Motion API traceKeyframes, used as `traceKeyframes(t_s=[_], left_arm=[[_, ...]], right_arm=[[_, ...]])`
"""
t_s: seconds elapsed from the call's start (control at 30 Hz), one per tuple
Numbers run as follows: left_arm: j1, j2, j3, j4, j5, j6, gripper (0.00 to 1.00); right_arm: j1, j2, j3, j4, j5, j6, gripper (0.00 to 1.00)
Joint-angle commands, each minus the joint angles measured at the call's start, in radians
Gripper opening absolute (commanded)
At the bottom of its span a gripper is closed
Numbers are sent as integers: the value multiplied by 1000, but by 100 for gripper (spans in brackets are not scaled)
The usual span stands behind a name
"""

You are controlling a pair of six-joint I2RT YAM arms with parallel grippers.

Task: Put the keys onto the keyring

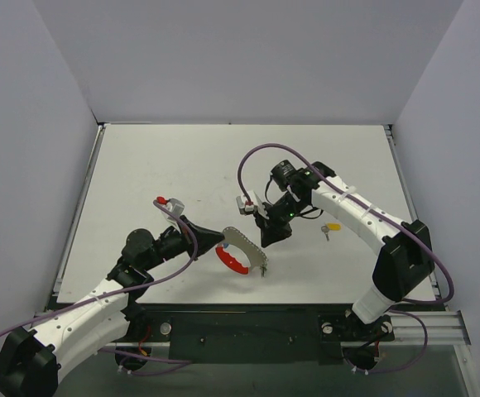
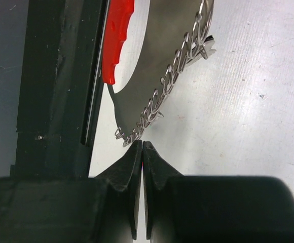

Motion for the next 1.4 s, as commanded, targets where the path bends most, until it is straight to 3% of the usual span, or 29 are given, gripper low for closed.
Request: traceKeyframes(t_s=[0.0,0.13,0.2,0.27,0.4,0.53,0.67,0.77,1.37], left_arm=[[6,-15,44,48,17,1,0],[8,-19,41,50,15,0,0],[6,-21,41,48,12,-4,0],[6,-24,41,49,12,-2,0],[6,-24,38,57,12,-7,0],[6,-28,35,60,12,-11,0],[6,-28,35,60,11,-14,0],[8,-28,33,60,11,-11,0],[8,19,62,11,34,10,0]], right_arm=[[3,-5,38,-76,-51,-44,0],[7,1,38,-74,-57,-41,0],[6,3,29,-74,-66,-42,17],[10,8,23,-71,-75,-47,25],[33,26,26,-50,-53,-19,29],[44,27,12,4,-40,33,29],[44,28,15,10,-31,50,9],[46,24,17,7,-19,47,1],[38,6,52,-99,-5,-62,1]])
